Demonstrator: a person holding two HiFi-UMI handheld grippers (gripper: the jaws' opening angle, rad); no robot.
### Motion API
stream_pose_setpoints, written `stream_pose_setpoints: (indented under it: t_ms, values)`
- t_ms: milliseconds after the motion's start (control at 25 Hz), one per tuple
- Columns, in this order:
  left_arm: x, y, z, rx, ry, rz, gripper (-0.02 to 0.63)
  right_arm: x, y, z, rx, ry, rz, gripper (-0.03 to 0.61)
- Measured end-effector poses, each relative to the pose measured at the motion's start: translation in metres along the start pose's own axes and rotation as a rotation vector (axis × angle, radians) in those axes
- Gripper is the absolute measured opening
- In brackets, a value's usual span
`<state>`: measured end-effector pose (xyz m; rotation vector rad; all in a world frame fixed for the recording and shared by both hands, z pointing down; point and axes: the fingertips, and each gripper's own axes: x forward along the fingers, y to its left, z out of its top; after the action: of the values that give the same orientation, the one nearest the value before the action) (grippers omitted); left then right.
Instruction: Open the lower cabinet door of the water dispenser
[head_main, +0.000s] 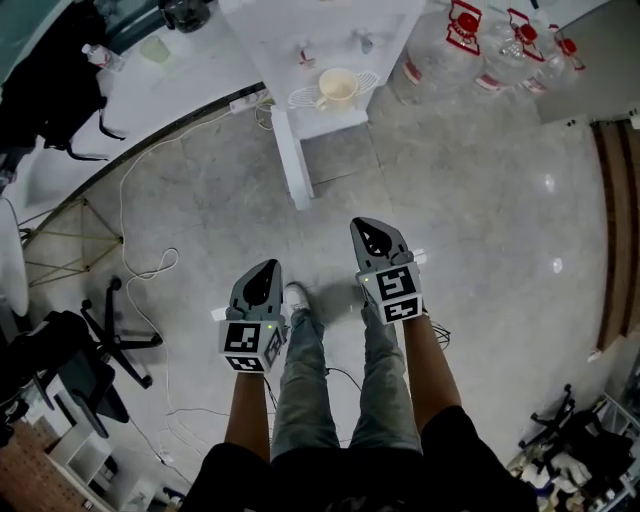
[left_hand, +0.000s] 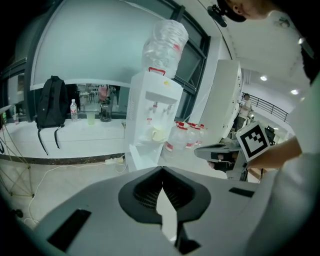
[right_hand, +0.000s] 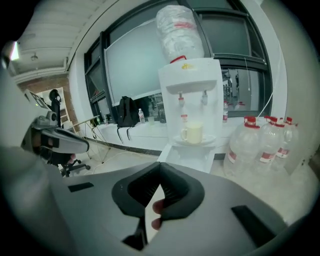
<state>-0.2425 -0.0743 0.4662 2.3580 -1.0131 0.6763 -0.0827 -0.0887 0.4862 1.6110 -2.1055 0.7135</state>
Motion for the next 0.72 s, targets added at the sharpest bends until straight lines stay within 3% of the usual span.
stream_pose_setpoints:
  t_ms: [720]
  values:
    - [-0.052, -0.052, 0.164, 0.0, -0.211, 0.017, 0.011, -0.132, -0.043, 0.147, -0.046, -0.151, -0.109, 0.014]
